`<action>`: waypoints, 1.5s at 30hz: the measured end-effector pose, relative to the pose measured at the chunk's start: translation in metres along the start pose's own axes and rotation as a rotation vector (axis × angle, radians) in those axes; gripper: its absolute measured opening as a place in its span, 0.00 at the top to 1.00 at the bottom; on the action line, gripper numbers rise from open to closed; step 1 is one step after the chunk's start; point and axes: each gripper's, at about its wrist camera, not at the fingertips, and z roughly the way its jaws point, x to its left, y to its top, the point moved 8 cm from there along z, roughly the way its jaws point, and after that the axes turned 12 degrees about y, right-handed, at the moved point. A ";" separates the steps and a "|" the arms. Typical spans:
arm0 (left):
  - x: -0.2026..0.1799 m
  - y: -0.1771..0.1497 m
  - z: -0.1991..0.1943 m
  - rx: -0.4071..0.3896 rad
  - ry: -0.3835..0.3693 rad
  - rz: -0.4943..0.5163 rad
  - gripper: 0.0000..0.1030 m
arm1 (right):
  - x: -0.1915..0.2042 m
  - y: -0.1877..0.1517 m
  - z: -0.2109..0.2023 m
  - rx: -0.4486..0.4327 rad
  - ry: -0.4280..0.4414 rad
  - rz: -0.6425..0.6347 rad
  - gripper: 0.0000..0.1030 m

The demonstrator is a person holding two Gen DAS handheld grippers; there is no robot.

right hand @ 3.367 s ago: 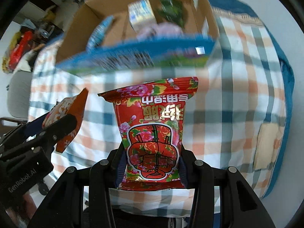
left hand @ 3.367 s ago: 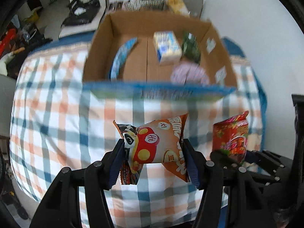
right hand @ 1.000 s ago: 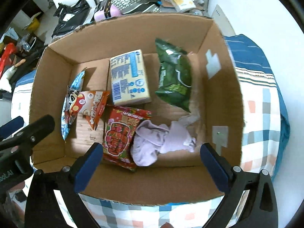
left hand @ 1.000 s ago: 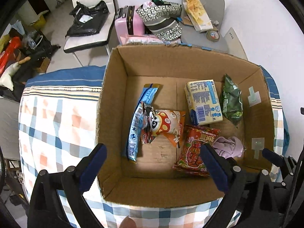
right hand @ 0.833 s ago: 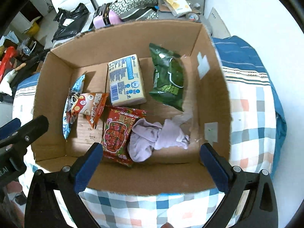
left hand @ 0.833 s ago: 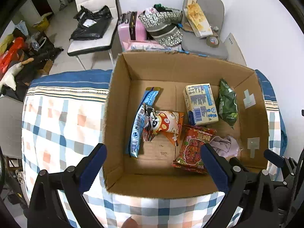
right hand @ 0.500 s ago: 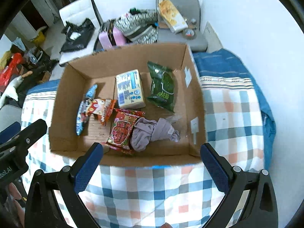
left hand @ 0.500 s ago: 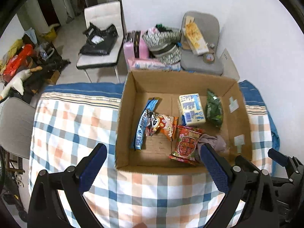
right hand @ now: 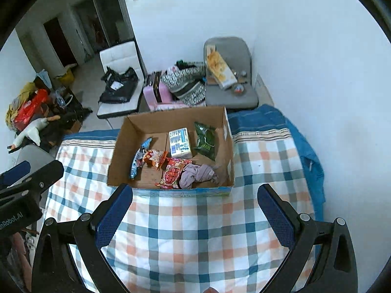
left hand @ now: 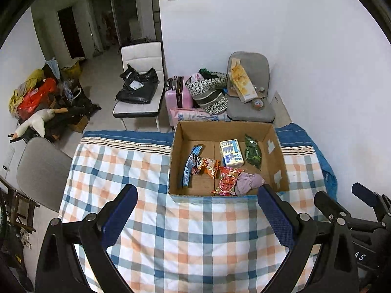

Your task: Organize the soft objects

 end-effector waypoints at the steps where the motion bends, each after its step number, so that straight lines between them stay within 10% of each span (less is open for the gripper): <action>1: 0.001 -0.001 -0.007 -0.007 -0.004 0.001 0.02 | 0.002 -0.001 -0.008 -0.006 0.007 -0.002 0.00; 18: 0.016 -0.010 -0.072 -0.087 0.004 -0.018 0.02 | 0.029 0.003 -0.106 -0.121 0.012 -0.061 0.00; 45: 0.025 -0.016 -0.091 -0.101 0.024 -0.023 0.02 | 0.021 -0.005 -0.128 -0.147 0.001 -0.065 0.00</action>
